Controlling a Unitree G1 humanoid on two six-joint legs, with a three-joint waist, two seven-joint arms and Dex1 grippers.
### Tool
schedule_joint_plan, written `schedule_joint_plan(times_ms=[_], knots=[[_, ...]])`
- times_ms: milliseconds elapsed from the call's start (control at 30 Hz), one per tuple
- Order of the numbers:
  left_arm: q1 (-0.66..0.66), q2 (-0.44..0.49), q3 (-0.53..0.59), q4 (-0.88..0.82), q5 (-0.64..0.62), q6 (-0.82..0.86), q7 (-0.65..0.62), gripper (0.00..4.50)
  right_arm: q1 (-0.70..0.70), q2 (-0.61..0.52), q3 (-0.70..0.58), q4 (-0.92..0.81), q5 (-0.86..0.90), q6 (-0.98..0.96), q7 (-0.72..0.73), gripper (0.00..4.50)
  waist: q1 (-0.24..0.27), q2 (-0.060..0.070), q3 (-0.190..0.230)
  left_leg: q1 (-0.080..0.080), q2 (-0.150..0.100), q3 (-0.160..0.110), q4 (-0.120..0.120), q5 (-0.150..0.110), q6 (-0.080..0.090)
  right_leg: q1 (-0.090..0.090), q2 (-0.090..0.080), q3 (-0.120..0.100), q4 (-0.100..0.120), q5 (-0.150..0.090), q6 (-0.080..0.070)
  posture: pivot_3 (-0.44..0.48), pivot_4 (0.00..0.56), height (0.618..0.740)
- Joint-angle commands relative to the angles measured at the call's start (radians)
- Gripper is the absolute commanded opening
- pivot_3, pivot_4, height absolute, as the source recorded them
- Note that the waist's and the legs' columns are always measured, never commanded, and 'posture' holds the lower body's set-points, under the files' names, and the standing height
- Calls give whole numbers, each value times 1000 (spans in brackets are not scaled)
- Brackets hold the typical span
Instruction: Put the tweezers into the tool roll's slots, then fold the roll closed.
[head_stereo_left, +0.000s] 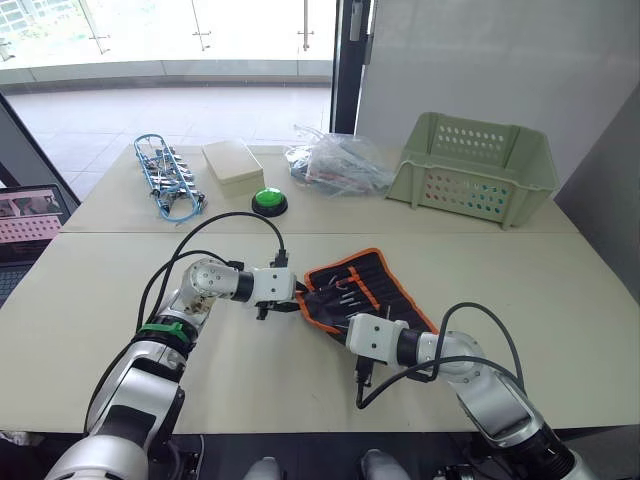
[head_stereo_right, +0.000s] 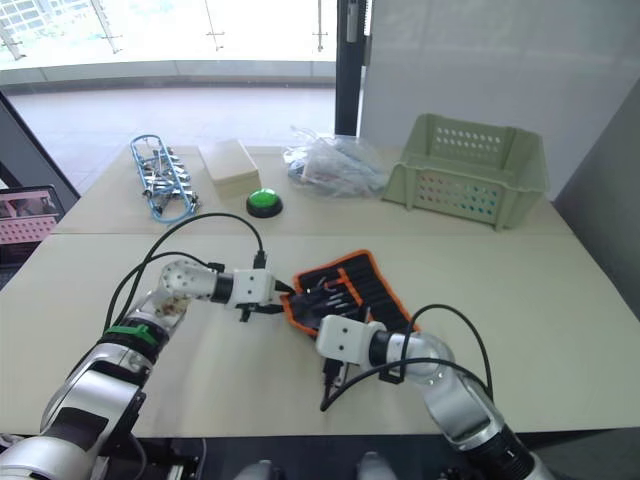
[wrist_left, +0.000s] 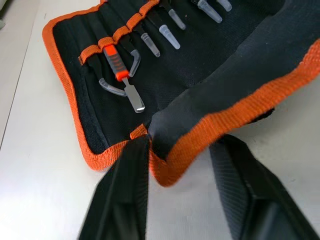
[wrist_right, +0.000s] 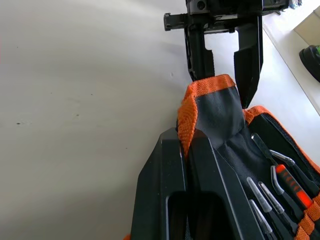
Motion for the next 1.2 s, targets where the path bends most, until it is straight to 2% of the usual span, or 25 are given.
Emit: schedule_joint_plan(times_ms=[33, 67, 367, 567, 967, 1200], knots=[[-33, 2, 9, 7, 1, -38, 10, 291, -12, -7, -22, -31, -10, -7, -10, 0, 0, 0, 0, 0, 0, 0, 0, 0, 0, 0, 0, 0, 0, 0, 0, 0, 150, 740], [-33, 2, 9, 9, 1, -42, 10, 34, -10, -11, -23, -28, -13, -13, -10, 0, 0, 0, 0, 0, 0, 0, 0, 0, 0, 0, 0, 0, 0, 0, 0, 0, 150, 740], [18, 35, 17, -51, -14, -41, -6, 34, 5, -52, -29, 109, -63, -133, -36, 0, -1, 0, 0, 0, 0, 0, 0, 0, 0, 0, 0, 0, 0, 0, 0, 0, 150, 740], [108, 101, 47, -186, -48, 35, -15, 34, -103, -48, -29, 325, -88, -272, -46, 0, -7, 0, 0, 1, 0, 0, 0, 0, 0, 0, 0, 0, 1, 0, 0, 0, 150, 740], [423, 252, 123, -649, -136, 328, 27, 34, -343, 12, 14, 741, -131, -566, -71, 0, -22, 1, 0, 2, 1, 0, 0, 0, 0, 0, 1, 0, 2, 0, 0, 0, 150, 740], [635, 309, 168, -976, -243, 579, 50, 34, -364, 2, 9, 810, -134, -655, -83, 0, -29, 1, 1, 2, 1, 0, -1, 0, 0, -1, 0, 1, 2, 0, 0, 0, 150, 740]])
